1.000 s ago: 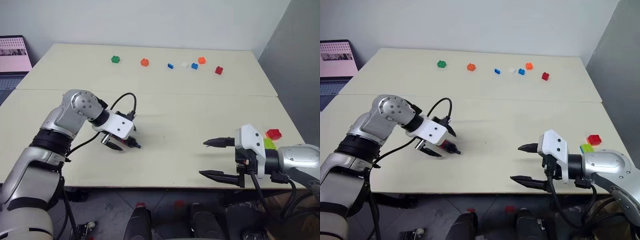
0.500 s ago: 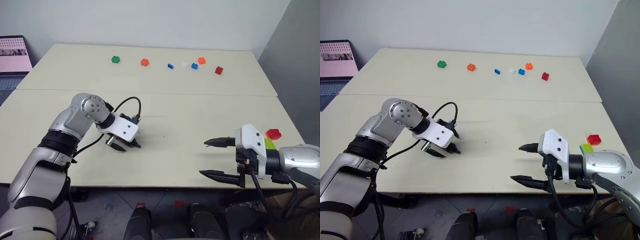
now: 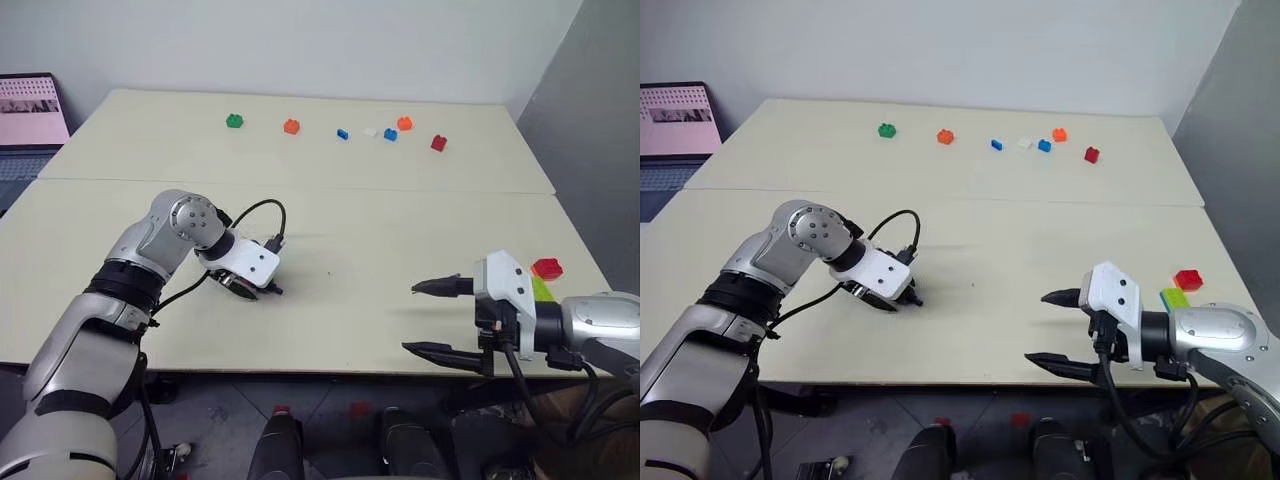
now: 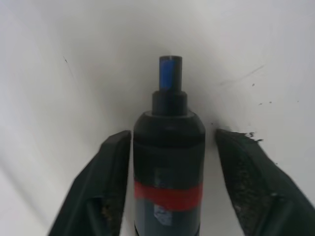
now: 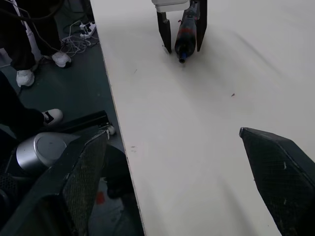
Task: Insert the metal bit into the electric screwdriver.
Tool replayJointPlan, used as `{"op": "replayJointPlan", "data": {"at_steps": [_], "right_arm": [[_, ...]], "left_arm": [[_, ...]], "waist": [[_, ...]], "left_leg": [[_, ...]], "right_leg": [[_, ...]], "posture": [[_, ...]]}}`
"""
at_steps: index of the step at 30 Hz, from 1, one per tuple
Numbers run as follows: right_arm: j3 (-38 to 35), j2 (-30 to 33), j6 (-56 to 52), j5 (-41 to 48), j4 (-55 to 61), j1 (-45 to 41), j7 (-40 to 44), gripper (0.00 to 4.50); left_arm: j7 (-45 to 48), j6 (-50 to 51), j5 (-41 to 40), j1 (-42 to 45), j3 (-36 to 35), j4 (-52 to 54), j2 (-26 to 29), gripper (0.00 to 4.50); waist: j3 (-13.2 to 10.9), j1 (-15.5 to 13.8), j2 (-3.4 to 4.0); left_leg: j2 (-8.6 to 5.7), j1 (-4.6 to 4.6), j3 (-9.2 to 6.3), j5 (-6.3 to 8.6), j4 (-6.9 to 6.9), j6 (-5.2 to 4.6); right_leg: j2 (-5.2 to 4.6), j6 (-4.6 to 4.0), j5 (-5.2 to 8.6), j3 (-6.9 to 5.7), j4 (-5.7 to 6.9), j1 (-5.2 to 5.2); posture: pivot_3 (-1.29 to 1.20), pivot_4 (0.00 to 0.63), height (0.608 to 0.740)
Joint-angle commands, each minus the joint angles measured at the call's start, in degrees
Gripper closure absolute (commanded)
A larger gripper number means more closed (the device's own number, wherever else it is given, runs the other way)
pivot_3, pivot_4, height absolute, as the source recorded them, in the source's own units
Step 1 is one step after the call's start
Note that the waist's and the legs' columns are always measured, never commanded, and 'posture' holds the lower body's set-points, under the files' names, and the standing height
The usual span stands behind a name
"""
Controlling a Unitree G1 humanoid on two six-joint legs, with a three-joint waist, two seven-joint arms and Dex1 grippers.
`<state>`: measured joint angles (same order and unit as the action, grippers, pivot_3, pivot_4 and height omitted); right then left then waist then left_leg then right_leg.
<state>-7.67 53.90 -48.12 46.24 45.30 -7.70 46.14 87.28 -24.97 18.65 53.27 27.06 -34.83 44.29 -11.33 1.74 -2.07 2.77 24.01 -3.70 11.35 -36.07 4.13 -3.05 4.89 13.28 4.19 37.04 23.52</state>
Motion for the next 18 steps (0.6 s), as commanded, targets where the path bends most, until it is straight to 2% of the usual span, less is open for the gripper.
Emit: {"op": "replayJointPlan", "data": {"at_steps": [1, 2, 7, 9, 12, 18], "right_arm": [[-1.48, 0.73, 1.08, 0.26, 1.5, 0.17, -0.05, 0.0], [-1.48, 0.75, 1.18, 0.17, 1.49, 0.2, -0.04, 0.0], [-1.45, 1.01, 1.71, -0.28, 1.28, 0.29, 0.26, 0.0], [-1.57, 1.21, 2.04, -0.54, 1.19, 0.51, 0.42, 0.0], [-1.89, 1.47, 2.35, -0.53, 1.03, 0.6, 0.38, 0.0], [-3.41, 2.0, 2.88, -0.38, -0.31, 0.41, 0.64, 0.0]], "left_arm": [[-0.92, -1.21, 1.64, 0.58, 0.74, -1.63, 0.31, 2.69], [-1.05, -1.53, 1.74, 0.4, 0.78, -1.77, 0.41, 2.88], [-1.4, -2.26, 0.89, -0.71, 0.36, -1.63, 0.34, 2.88], [-1.59, -0.66, -2.14, -2.01, -1.45, -0.06, -0.45, 2.88], [-1.57, 4.42, -7.35, -3.51, -5.13, 3.71, -1.57, 2.88], [-9.48, 22.29, -20.61, -4.99, -16.49, 14.81, -9.0, 2.88]], "waist": [[0.0, 0.0, 0.0], [0.0, 0.0, 0.0], [0.01, -0.01, 0.01], [0.02, -0.01, 0.02], [0.03, 0.01, 0.05], [0.01, -0.93, 0.01]], "left_leg": [[0.0, -0.06, 0.0, 0.0, 0.0, 0.0], [0.0, -0.08, 0.0, 0.0, 0.0, 0.0], [0.0, -0.12, 0.0, 0.0, 0.0, 0.0], [0.0, -0.12, 0.0, 0.0, 0.0, 0.0], [0.0, -0.11, 0.01, 0.0, 0.0, 0.0], [-0.04, 0.06, -0.07, 0.0, -0.02, 0.0]], "right_leg": [[0.0, 0.0, 0.0, 0.0, -0.01, -0.06], [0.0, 0.0, 0.0, 0.0, -0.02, -0.09], [-0.01, -0.01, 0.0, 0.01, 0.0, -0.11], [-0.01, -0.01, 0.0, 0.01, 0.0, -0.12], [-0.01, 0.0, 0.0, 0.01, -0.02, -0.13], [-0.02, 0.01, 0.01, -0.01, -0.1, -0.13]], "posture": [[0.0, 0.15, 0.74], [0.0, 0.15, 0.74], [0.0, 0.15, 0.74], [0.0, 0.15, 0.74], [0.0, 0.15, 0.74], [0.0, 0.15, 0.74]]}}
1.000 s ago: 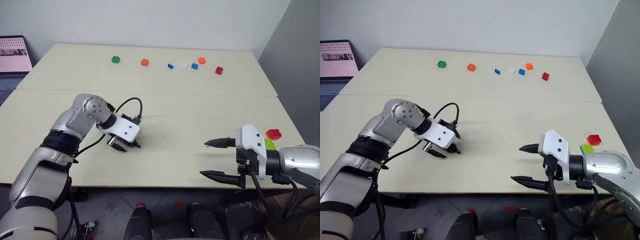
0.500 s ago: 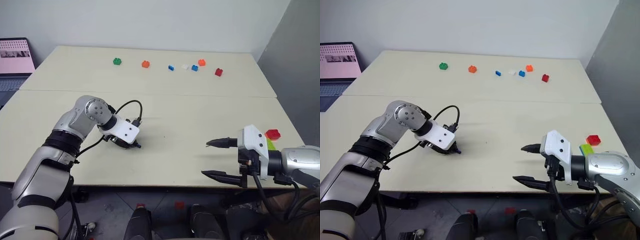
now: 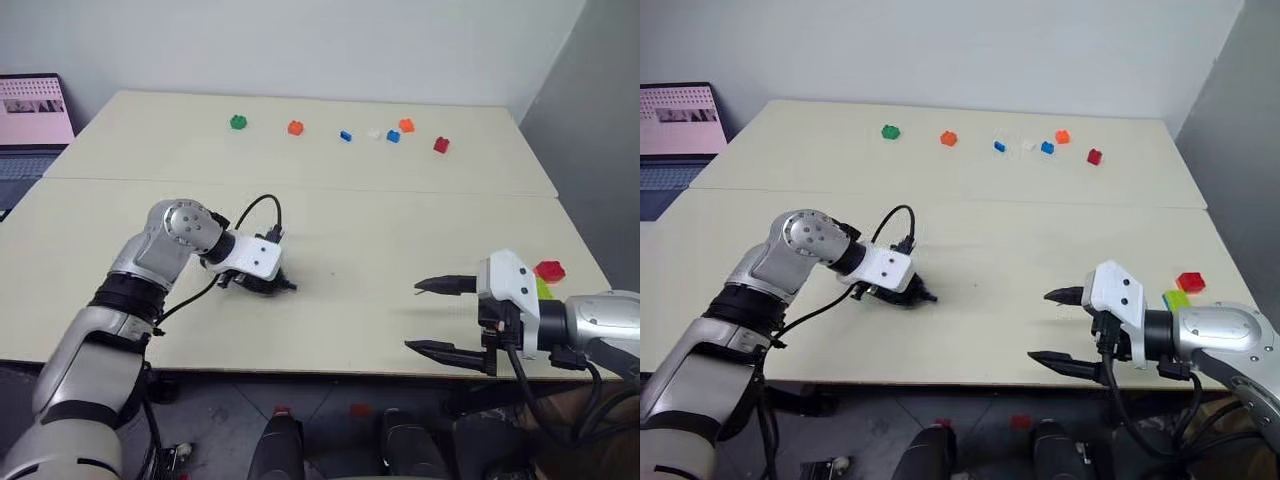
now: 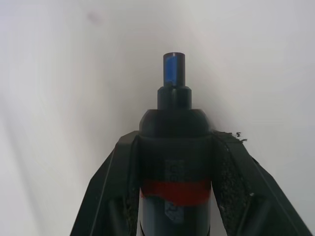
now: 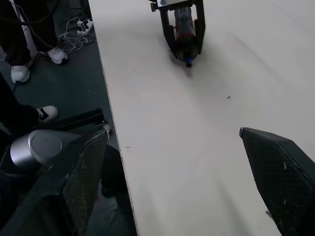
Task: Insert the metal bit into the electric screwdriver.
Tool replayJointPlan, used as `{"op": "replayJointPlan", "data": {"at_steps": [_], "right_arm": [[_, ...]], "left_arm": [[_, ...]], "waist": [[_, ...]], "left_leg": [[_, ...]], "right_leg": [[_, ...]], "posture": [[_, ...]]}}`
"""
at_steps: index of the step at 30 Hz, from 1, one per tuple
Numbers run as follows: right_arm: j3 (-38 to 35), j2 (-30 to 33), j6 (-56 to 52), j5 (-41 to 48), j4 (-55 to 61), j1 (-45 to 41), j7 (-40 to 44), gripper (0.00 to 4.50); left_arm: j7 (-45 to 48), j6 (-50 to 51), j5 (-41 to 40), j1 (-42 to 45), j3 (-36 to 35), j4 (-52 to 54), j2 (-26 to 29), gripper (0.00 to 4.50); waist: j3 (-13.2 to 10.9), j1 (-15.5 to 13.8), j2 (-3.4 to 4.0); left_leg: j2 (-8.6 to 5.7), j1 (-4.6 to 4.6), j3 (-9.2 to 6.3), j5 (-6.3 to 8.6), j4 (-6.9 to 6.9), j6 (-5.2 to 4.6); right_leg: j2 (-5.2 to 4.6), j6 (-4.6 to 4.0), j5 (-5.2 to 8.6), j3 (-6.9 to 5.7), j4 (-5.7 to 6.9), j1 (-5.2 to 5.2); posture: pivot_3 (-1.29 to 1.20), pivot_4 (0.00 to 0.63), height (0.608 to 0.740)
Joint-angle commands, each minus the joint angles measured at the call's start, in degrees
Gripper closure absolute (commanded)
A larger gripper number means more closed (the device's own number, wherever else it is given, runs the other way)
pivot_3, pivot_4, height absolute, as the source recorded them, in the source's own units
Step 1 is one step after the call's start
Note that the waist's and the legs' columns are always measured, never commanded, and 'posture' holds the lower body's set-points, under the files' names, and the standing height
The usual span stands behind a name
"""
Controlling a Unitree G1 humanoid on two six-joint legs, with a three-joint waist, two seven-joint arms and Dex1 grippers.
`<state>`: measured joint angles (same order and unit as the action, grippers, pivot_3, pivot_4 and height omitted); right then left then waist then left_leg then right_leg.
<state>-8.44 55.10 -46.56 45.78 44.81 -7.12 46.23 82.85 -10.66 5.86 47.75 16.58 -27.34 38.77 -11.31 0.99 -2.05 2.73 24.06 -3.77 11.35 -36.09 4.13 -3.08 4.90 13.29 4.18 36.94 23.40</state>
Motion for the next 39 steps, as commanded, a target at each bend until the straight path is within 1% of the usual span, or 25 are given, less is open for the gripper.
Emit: {"op": "replayJointPlan", "data": {"at_steps": [1, 2, 3, 6, 8, 13, 17, 23, 25, 30, 39], "right_arm": [[-2.93, 0.87, 1.37, 0.12, -0.07, -0.31, 0.58, 0.0], [-3.18, 0.79, 1.34, 0.25, -0.3, -0.64, 0.42, 0.0], [-3.47, 0.43, 1.33, 0.37, -0.91, -1.57, -0.15, 0.0], [-3.93, -0.37, 1.77, 0.01, -2.66, -3.85, -1.29, 0.0], [-3.84, -1.14, 2.31, -0.59, -3.89, -5.58, -2.33, 0.0], [-2.11, -4.02, 1.8, -0.15, -5.7, -10.23, -5.5, 0.0], [-0.18, -4.59, 1.84, -1.67, -6.7, -12.37, -5.82, 0.0], [0.83, -4.78, 1.8, -2.2, -7.08, -13.57, -5.48, 0.0], [0.84, -4.6, 1.68, -2.03, -7.22, -13.85, -5.14, 0.0], [1.38, -3.98, 1.59, -2.42, -7.99, -14.63, -4.29, 0.0], [2.48, -3.6, 2.41, -4.12, -9.08, -15.29, -2.81, 0.0]], "left_arm": [[-7.24, 10.54, -9.08, 0.37, -7.33, 8.66, -4.87, 2.88], [-9.49, 11.91, -9.82, 0.18, -8.37, 9.53, -6.15, 2.88], [-14.59, 12.68, -11.31, -0.13, -10.61, 9.74, -9.29, 2.88], [-25.84, 13.56, -13.45, -0.98, -14.61, 10.62, -16.22, 2.88], [-31.21, 13.66, -14.2, -1.73, -16.16, 11.63, -19.99, 2.88], [-42.7, 10.1, -13.36, -5.46, -16.85, 13.19, -27.45, 2.88], [-48.42, 7.29, -11.69, -9.76, -15.88, 14.62, -30.7, 2.88], [-51.58, 5.26, -11.39, -13.73, -15.2, 15.9, -31.6, 2.88], [-52.53, 5.96, -11.67, -15.2, -15.38, 17.17, -31.31, 2.88], [-54.4, 7.92, -13.61, -18.27, -17.21, 21.05, -30.5, 2.88], [-56.39, 9.49, -14.34, -20.55, -17.25, 24.47, -30.04, 2.88]], "waist": [[-0.01, -0.22, -0.01], [0.0, -0.18, -0.01], [-0.01, -0.07, -0.01], [-0.01, 0.17, -0.01], [-0.01, 0.52, -0.03], [-0.01, 0.91, -0.02], [-0.02, 0.69, -0.03], [-0.02, 0.6, -0.03], [-0.02, 0.62, -0.03], [-0.02, 0.71, -0.03], [-0.02, 0.64, -0.03]], "left_leg": [[-0.01, 0.03, -0.03, 0.0, -0.01, 0.0], [-0.02, 0.03, -0.03, 0.0, -0.01, 0.0], [-0.01, 0.01, -0.03, 0.0, 0.0, 0.0], [-0.01, -0.08, -0.05, 0.0, 0.01, 0.0], [-0.01, -0.12, -0.06, 0.0, 0.0, 0.0], [-0.01, -0.18, -0.06, 0.0, 0.03, 0.0], [-0.03, -0.14, -0.08, -0.01, 0.03, 0.0], [-0.05, -0.13, -0.08, 0.0, 0.03, 0.01], [-0.06, -0.13, -0.08, 0.0, 0.03, 0.01], [-0.05, -0.16, -0.08, 0.0, 0.03, 0.01], [-0.06, -0.14, -0.07, 0.0, 0.03, 0.01]], "right_leg": [[0.0, 0.01, 0.0, -0.01, -0.01, 0.0], [0.0, 0.01, 0.0, -0.01, -0.02, 0.0], [0.01, 0.02, -0.01, -0.01, -0.02, 0.0], [0.03, 0.04, -0.02, -0.02, 0.01, -0.02], [0.03, 0.11, -0.06, -0.02, 0.02, -0.05], [0.05, 0.32, -0.18, -0.01, -0.02, -0.07], [0.05, 0.37, -0.21, -0.01, -0.04, -0.08], [0.04, 0.3, -0.17, 0.0, -0.07, -0.08], [0.04, 0.17, -0.1, 0.01, -0.08, -0.08], [0.04, 0.16, -0.1, 0.01, -0.07, -0.09], [0.04, 0.16, -0.09, 0.0, -0.09, -0.1]], "posture": [[0.0, 0.15, 0.74], [0.0, 0.15, 0.74], [0.0, 0.15, 0.74], [0.0, 0.15, 0.74], [0.0, 0.15, 0.74], [0.0, 0.15, 0.74], [0.0, 0.15, 0.74], [0.0, 0.15, 0.74], [0.0, 0.15, 0.74], [0.0, 0.15, 0.74], [0.0, 0.15, 0.74]]}}
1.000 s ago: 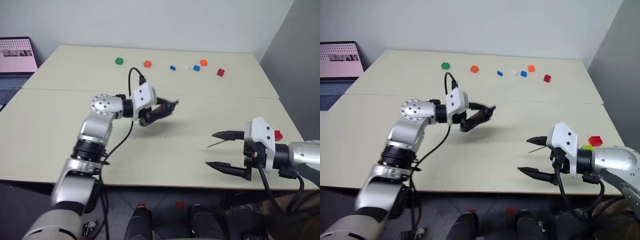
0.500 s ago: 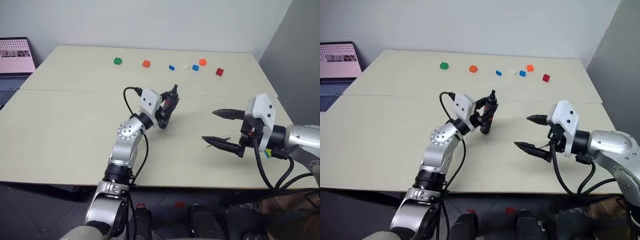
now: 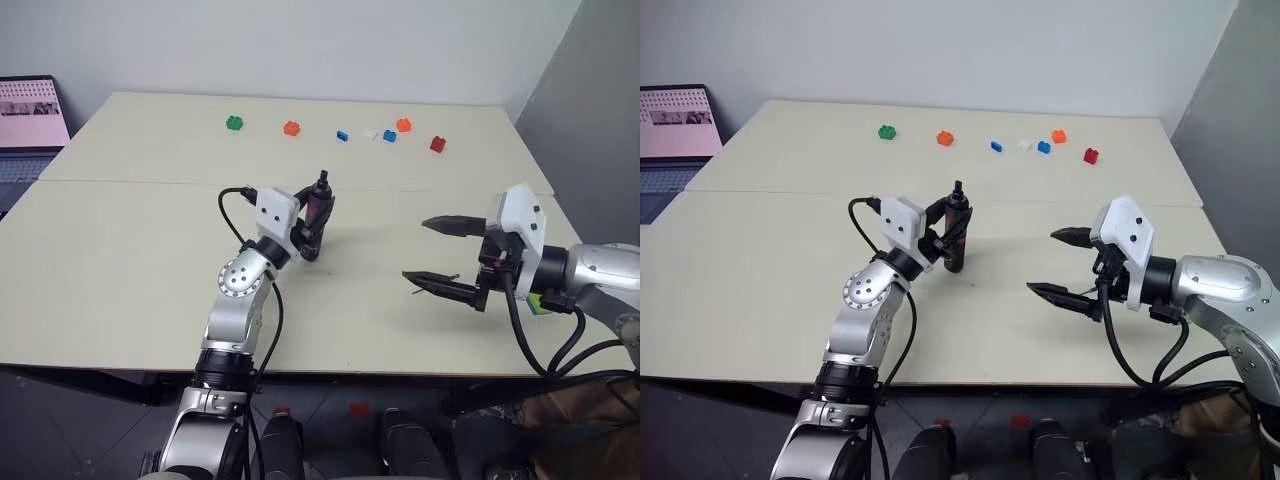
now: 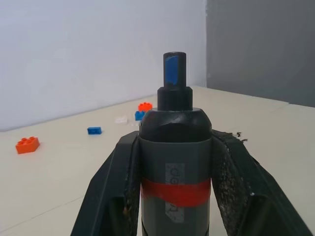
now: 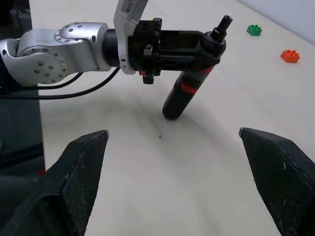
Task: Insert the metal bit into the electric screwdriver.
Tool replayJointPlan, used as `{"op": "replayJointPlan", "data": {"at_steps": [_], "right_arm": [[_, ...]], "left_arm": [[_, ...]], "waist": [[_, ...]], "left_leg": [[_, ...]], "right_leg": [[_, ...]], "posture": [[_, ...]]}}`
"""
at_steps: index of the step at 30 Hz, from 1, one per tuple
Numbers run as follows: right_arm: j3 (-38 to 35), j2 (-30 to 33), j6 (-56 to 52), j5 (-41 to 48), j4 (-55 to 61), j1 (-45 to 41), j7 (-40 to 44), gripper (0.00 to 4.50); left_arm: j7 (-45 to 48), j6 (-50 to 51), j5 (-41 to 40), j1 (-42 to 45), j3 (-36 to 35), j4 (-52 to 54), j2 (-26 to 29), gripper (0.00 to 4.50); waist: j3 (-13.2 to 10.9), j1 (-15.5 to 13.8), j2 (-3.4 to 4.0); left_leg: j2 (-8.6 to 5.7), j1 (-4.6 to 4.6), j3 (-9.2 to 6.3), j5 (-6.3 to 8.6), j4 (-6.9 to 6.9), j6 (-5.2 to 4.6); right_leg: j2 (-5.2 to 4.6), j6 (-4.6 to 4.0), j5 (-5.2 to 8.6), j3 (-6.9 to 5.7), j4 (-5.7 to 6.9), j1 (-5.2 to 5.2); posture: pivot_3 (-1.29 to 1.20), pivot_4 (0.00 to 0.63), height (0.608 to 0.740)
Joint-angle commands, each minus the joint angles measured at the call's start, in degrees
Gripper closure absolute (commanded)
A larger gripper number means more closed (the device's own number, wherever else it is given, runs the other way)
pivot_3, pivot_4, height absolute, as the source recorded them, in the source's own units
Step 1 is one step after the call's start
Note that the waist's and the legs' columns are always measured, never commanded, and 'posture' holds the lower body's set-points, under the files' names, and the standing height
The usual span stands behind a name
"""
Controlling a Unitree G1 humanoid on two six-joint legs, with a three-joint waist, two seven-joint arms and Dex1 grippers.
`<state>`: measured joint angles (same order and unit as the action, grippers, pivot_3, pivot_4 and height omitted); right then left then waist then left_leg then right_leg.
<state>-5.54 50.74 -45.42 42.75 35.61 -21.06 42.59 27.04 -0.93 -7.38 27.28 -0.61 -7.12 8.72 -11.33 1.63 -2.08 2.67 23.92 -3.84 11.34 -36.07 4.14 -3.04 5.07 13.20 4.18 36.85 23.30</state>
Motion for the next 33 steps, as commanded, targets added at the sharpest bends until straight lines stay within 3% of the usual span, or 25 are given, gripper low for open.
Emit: {"op": "replayJointPlan", "data": {"at_steps": [1, 13, 21, 33], "right_arm": [[-0.19, 0.75, 1.49, -1.46, -0.08, -1.47, 0.99, 0.0], [1.23, 3.01, 4.38, -7.02, -4.28, -3.13, 5.01, 0.0], [1.96, 2.53, 4.52, -8.21, -4.96, -3.8, 5.87, 0.0], [1.83, 3.22, 3.5, -8.39, -4.08, -3.09, 6.74, 0.0]], "left_arm": [[-0.75, -0.09, -1.16, -0.22, 0.02, 4.45, -0.02, 2.88], [-1.76, 0.75, -2.98, -1.54, 2.56, 10.87, -3.34, 2.88], [-2.69, -4.36, -0.56, -0.38, 4.29, 4.23, -5.41, 2.88], [-1.48, -4.98, -1.43, -3.27, 3.6, 3.93, -2.36, 2.88]], "waist": [[0.0, -0.01, 0.0], [0.0, -0.02, 0.0], [0.0, -0.03, 0.0], [0.0, 0.09, 0.0]], "left_leg": [[0.0, 0.0, 0.0, 0.0, 0.0, 0.0], [0.0, 0.01, 0.01, 0.0, 0.0, 0.01], [-0.01, 0.01, 0.01, 0.0, 0.01, 0.01], [-0.01, 0.02, 0.01, 0.01, 0.04, 0.01]], "right_leg": [[0.0, 0.0, 0.0, 0.0, 0.0, 0.0], [0.0, -0.01, 0.01, 0.0, -0.05, 0.0], [0.0, -0.01, 0.01, 0.0, -0.06, 0.0], [0.0, -0.03, 0.02, 0.0, -0.11, 0.01]], "posture": [[0.0, 0.15, 0.74], [0.0, 0.15, 0.74], [0.0, 0.15, 0.74], [0.0, 0.15, 0.74]]}}
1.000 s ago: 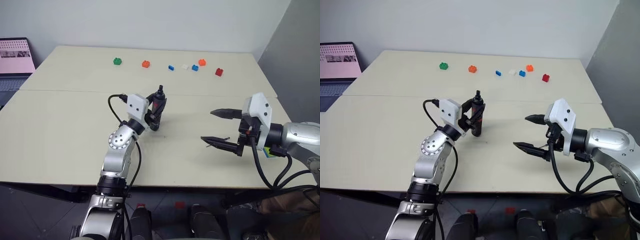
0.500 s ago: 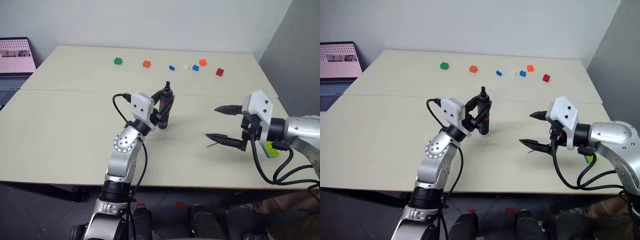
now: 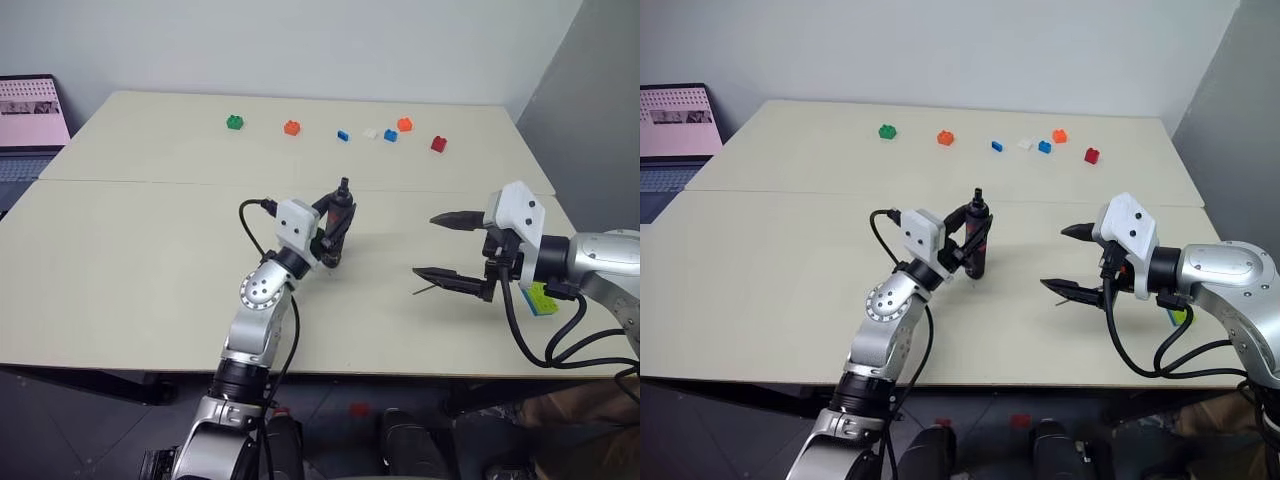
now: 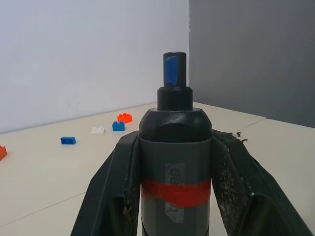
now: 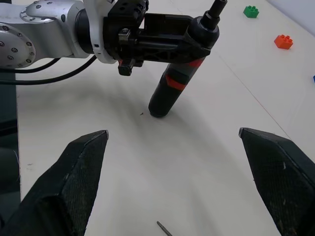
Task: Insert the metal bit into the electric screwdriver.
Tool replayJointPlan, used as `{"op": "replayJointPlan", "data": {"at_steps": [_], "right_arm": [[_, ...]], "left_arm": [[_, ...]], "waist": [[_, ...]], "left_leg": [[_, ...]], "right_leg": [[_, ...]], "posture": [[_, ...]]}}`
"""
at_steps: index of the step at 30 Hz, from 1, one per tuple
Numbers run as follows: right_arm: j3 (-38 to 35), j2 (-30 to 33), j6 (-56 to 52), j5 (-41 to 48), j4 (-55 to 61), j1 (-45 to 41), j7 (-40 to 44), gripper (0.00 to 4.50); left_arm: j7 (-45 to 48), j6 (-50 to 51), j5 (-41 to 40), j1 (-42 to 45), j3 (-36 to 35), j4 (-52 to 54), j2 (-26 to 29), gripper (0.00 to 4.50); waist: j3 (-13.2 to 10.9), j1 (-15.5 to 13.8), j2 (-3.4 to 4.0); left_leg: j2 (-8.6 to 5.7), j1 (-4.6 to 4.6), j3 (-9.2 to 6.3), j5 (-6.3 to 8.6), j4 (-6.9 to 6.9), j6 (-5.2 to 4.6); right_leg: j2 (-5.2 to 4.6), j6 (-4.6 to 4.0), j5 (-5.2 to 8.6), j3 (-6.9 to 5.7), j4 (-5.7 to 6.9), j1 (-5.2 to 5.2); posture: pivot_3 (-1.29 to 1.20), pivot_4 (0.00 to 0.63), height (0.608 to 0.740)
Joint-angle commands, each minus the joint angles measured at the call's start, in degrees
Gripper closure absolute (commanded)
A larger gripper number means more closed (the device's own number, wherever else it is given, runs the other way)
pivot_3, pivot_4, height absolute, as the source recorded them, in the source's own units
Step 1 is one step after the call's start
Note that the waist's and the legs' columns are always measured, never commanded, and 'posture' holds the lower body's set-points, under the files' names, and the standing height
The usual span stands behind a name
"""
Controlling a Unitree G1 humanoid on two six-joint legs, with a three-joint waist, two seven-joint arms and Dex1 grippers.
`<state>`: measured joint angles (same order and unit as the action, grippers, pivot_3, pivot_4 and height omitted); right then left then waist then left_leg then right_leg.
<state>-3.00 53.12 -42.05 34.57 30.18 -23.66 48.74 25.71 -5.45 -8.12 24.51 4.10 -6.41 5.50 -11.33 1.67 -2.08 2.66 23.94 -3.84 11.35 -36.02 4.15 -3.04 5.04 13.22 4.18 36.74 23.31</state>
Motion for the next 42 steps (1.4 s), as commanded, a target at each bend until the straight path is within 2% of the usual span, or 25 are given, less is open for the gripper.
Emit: {"op": "replayJointPlan", "data": {"at_steps": [1, 14, 26, 29, 34, 37, 42], "right_arm": [[-0.68, 0.96, 0.15, -0.28, 1.32, -0.47, 0.71, 0.0], [1.55, 3.61, 2.54, -4.15, -1.25, -0.13, 4.77, 0.0], [3.4, 4.77, 5.87, -7.8, -4.58, -1.12, 9.12, 0.0], [7.19, 7.42, 11.46, -13.08, -9.06, -3.16, 13.81, 0.0], [19.97, 9.82, 25.5, -25.74, -23.15, -11.59, 28.23, 0.0], [26.83, 5.84, 31.97, -31.99, -33.36, -19.62, 34.94, 0.0], [34.35, -1.8, 43.03, -40.74, -50.28, -29.29, 40.61, 0.0]], "left_arm": [[-0.23, -0.18, -0.85, -0.96, -1.29, 3.85, 1.2, 2.88], [-1.01, 2.37, -2.05, -7.19, -1.39, 11.49, 4.27, 2.88], [-1.81, 3.57, -2.29, -8.65, -1.55, 13.28, 5.27, 2.88], [-1.67, 3.69, -2.29, -8.13, -1.18, 13.1, 5.09, 2.88], [-1.43, 3.83, -2.26, -8.19, -1.11, 13.3, 5.22, 2.88], [-1.54, 3.7, -2.14, -8.24, -1.09, 13.46, 5.26, 2.88], [-1.85, 3.45, -1.86, -8.45, -1.05, 13.67, 5.14, 2.88]], "waist": [[0.0, 0.07, 0.0], [0.0, 0.16, 0.0], [0.0, 0.2, 0.0], [0.0, 0.22, 0.0], [0.0, 0.39, 0.01], [-0.01, 0.82, 0.02], [-0.03, 1.43, 0.05]], "left_leg": [[0.0, -0.01, 0.0, 0.0, 0.0, 0.0], [0.02, -0.03, 0.04, 0.01, 0.01, 0.01], [0.02, -0.04, 0.04, 0.01, 0.03, 0.02], [0.02, -0.04, 0.05, 0.02, 0.02, 0.02], [0.03, -0.07, 0.1, 0.02, 0.04, 0.03], [0.03, -0.05, 0.12, 0.02, 0.06, 0.03], [0.03, -0.06, 0.13, 0.01, 0.1, 0.04]], "right_leg": [[0.0, 0.0, 0.0, 0.0, 0.01, 0.0], [-0.02, -0.03, 0.02, 0.0, -0.01, 0.01], [-0.02, -0.03, 0.02, 0.0, -0.01, 0.03], [-0.02, -0.03, 0.02, 0.0, -0.02, 0.03], [-0.04, -0.04, 0.02, 0.0, -0.03, 0.07], [-0.04, -0.04, 0.03, 0.01, -0.04, 0.11], [-0.04, -0.03, 0.02, 0.01, 0.0, 0.12]], "posture": [[0.0, 0.15, 0.74], [0.0, 0.15, 0.74], [0.0, 0.15, 0.74], [0.0, 0.15, 0.74], [0.0, 0.15, 0.74], [0.0, 0.15, 0.74], [0.0, 0.15, 0.74]]}}
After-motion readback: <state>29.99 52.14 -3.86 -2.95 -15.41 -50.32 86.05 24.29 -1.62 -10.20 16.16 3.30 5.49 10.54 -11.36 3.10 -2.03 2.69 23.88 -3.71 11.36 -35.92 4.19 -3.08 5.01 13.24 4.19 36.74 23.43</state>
